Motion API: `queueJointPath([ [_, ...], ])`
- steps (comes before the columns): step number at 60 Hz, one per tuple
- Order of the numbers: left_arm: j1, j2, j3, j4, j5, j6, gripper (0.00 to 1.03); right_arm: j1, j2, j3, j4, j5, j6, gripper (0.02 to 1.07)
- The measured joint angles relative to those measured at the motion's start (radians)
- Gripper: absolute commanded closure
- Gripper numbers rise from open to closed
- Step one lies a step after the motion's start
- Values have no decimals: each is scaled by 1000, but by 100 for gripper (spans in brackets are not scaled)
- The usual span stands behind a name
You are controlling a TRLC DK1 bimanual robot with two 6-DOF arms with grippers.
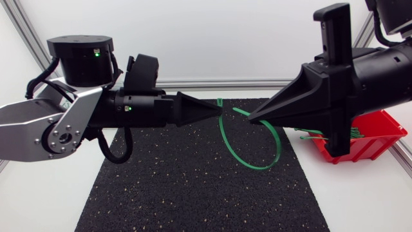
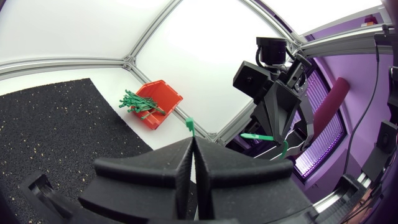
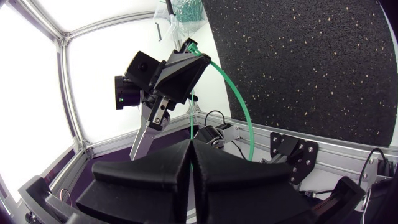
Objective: Take a green cable tie from the red box, thread the tail through the head to close it, then place it in the transparent bin on the left.
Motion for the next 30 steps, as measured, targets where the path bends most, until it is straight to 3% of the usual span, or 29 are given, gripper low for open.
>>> queueJointPath([
  [17, 2, -49, -11, 4, -18, -48, 100, 66, 0, 0, 193, 30, 196, 101],
  [30, 8, -119, -17, 5, -37, -82, 100, 103, 0, 0, 221, 61, 273, 101],
])
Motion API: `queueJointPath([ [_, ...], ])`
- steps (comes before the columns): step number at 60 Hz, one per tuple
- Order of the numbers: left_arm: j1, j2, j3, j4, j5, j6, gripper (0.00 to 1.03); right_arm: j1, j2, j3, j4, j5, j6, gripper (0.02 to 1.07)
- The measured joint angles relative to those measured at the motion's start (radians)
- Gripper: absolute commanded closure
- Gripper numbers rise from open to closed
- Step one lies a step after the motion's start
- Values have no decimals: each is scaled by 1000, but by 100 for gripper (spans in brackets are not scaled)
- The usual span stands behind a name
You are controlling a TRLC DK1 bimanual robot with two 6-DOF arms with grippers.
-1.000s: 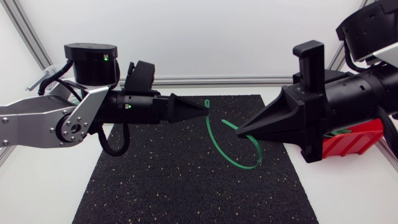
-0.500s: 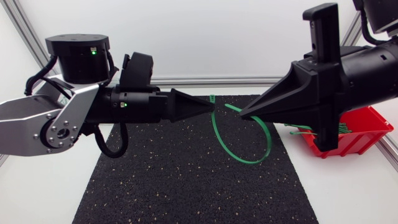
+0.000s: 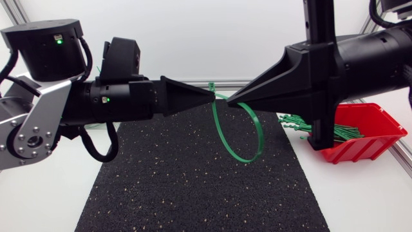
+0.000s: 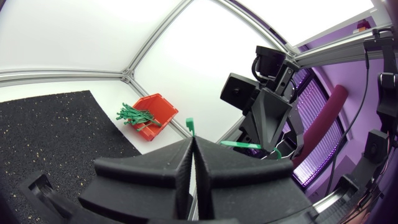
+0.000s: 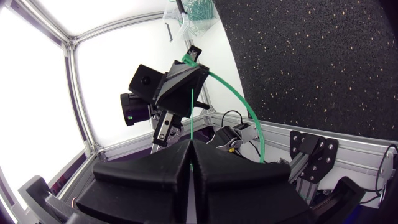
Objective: Take a green cable tie from the red box, thread the tail through the head to close it, then place it in the transparent bin on the left.
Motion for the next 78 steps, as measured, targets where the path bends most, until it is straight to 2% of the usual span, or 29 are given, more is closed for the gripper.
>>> queueJointPath([
  [36, 0, -76, -31, -1, -38, -27, 100, 20, 15, 55, 68, 71, 127, 101],
  [59, 0, -78, -31, -1, -61, -53, 100, 27, 16, 83, 78, 75, 166, 101],
  [78, 0, -110, -31, -21, -113, -72, 100, 53, 47, 93, 79, 86, 174, 101],
])
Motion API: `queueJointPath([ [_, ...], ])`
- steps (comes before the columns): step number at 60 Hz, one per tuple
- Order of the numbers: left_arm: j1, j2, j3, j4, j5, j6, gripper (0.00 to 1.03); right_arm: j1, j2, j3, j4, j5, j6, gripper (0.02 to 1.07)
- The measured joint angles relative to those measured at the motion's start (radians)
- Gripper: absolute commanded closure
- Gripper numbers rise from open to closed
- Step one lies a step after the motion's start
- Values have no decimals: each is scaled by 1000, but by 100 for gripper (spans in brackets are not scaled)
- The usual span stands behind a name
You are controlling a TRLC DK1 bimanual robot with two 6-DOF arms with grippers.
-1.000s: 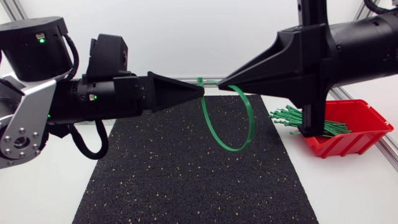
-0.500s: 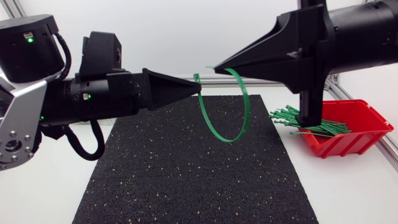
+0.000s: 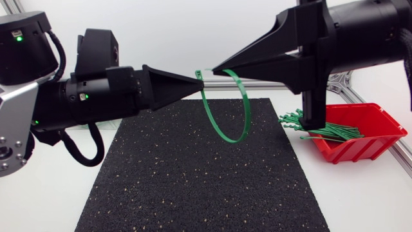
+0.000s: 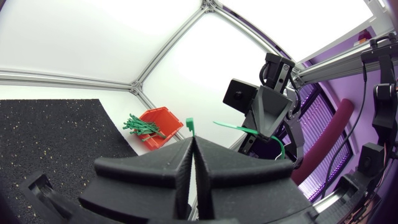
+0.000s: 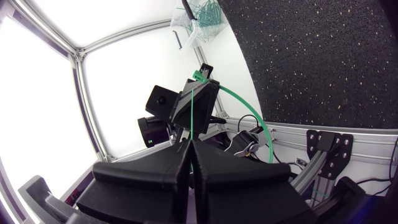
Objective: Take a green cable tie from the red box, thread the tail through the head to close it, then place it in the transparent bin on the left.
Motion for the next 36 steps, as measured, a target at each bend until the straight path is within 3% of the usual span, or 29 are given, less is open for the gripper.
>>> queueJointPath([
  [36, 0, -8, 0, -17, -34, 0, 100, 29, 40, 32, 11, 8, 15, 101],
])
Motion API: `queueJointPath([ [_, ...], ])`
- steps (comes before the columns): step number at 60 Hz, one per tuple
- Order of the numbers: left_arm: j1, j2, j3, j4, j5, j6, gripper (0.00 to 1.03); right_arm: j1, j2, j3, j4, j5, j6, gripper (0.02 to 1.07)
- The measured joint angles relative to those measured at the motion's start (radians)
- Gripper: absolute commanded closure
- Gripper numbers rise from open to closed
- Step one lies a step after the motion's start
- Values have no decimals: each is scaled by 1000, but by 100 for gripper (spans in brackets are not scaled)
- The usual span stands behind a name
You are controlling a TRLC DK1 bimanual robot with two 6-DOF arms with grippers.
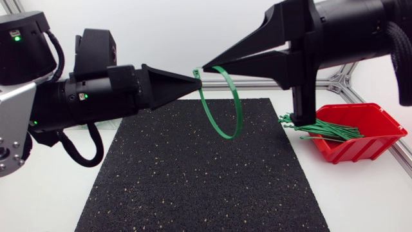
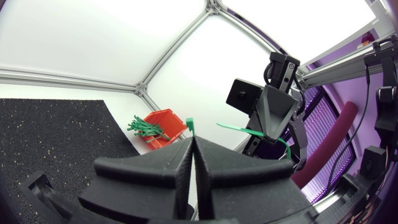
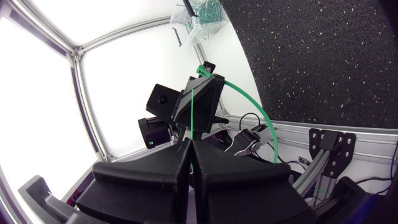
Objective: Take a green cable tie from the red box, thread the tail through the head to close it, then place it in the transparent bin on the left.
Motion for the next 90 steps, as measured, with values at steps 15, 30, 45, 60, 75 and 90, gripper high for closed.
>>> queueJointPath([
  [15, 0, -13, 0, 0, -10, 0, 100, 10, 13, 1, 11, 7, 0, 101],
  [30, 0, -37, 0, -9, -10, 0, 100, 9, 13, 1, 12, 20, 0, 101],
  [45, 0, -37, 0, -13, -10, 0, 100, 10, 12, 1, 20, 34, 0, 101],
  [60, 0, -37, 0, -16, -10, 0, 100, 12, 13, 1, 41, 44, 0, 101],
  [75, 0, -37, 0, -16, -10, 1, 100, 17, 13, 1, 42, 45, 3, 101],
  [90, 0, -37, 0, -16, -10, 1, 100, 17, 12, 1, 64, 45, 23, 101],
])
